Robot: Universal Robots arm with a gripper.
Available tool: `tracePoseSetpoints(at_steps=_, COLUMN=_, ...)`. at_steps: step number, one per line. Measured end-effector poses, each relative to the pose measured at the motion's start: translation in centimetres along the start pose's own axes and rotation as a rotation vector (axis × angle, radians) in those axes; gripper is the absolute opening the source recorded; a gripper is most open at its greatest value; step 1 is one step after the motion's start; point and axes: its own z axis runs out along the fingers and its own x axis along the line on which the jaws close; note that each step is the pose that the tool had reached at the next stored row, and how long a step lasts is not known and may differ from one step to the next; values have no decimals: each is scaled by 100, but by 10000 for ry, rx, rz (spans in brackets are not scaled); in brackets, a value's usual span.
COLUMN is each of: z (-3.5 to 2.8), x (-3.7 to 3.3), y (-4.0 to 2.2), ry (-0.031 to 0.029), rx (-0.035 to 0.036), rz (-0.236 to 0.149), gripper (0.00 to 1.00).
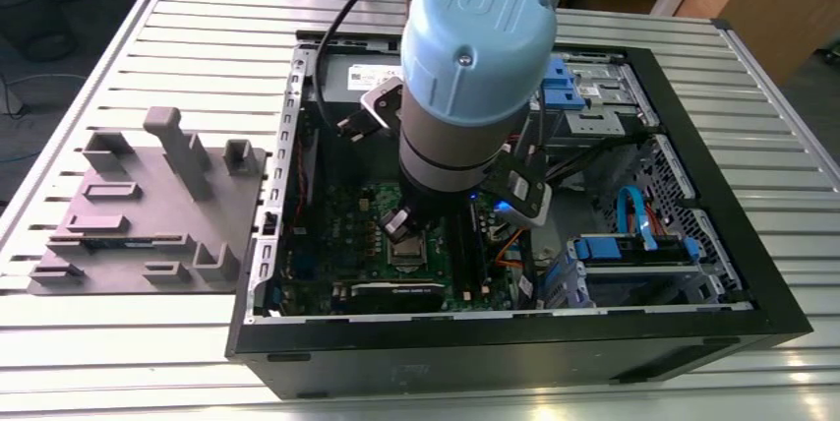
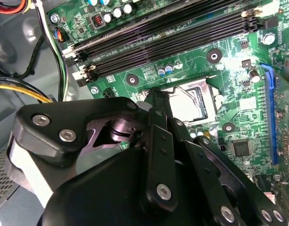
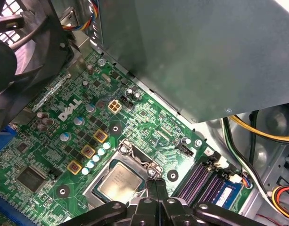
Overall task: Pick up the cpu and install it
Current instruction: 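Install the first cpu locking lever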
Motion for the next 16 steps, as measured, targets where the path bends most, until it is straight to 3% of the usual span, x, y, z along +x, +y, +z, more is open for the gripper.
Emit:
tracePoseSetpoints(at_steps=3, z=33, x=15, y=3, ry=0, rx=0, rz=0, gripper=11)
tracePoseSetpoints(at_steps=16, z=33, x=38, y=21, ry=-16, rx=12, rz=-5, gripper=11)
